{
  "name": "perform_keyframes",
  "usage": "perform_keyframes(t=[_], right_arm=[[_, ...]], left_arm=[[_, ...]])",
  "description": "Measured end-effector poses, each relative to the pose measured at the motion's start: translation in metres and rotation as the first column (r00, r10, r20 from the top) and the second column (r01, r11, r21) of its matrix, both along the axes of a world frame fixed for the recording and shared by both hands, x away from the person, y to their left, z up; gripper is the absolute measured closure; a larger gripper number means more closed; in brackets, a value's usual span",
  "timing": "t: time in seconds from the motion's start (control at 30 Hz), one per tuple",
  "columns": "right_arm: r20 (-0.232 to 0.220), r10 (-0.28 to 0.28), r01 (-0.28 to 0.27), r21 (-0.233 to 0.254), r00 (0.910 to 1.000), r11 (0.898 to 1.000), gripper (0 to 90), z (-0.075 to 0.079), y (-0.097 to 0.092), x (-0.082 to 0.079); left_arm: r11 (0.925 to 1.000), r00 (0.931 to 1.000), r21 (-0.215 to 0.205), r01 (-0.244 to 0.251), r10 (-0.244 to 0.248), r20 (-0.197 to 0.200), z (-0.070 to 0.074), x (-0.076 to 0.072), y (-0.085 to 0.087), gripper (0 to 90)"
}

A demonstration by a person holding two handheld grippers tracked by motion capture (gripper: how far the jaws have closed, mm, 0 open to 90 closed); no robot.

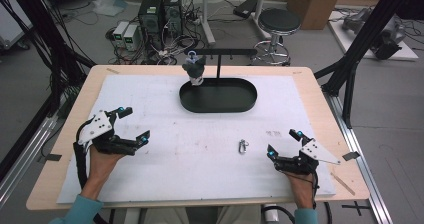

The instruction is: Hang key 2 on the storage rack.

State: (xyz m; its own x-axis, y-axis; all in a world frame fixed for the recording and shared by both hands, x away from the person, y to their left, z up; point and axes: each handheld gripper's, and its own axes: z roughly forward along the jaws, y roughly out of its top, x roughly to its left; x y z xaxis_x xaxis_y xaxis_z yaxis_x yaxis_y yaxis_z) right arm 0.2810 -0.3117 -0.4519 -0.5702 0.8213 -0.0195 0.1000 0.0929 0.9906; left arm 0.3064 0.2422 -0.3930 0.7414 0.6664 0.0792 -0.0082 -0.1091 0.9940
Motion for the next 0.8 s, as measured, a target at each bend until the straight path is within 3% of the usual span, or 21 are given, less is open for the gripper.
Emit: perform_keyframes(t=[0.2,0.43,0.57,0.67,0.8], right_arm=[[-0.040,0.105,-0.107,-0.073,0.9937,0.992,0.7,0.019,0.008,0.008],[-0.114,0.154,-0.171,-0.158,0.9815,0.972,0.7,0.041,0.011,0.017],[-0.164,0.208,-0.239,-0.204,0.9644,0.949,0.7,0.050,0.017,0.023],[-0.210,0.246,-0.293,-0.232,0.9461,0.928,0.8,0.054,0.023,0.026],[-0.251,0.256,-0.323,-0.276,0.9336,0.905,0.8,0.057,0.030,0.031]], left_arm=[[1.0000,1.0000,0.001,0.003,-0.003,-0.001,-0.002,-0.002,0.002,1.7],[0.9998,0.9998,0.002,0.020,-0.020,-0.004,-0.004,-0.006,0.002,1.7],[0.9995,0.9997,-0.025,0.018,-0.018,0.017,-0.006,-0.009,0.004,1.7],[0.9998,0.9999,-0.015,0.013,-0.013,0.009,-0.009,-0.009,0.005,1.7],[0.9997,0.9999,-0.019,0.014,-0.014,0.002,-0.012,-0.010,0.004,1.7]])
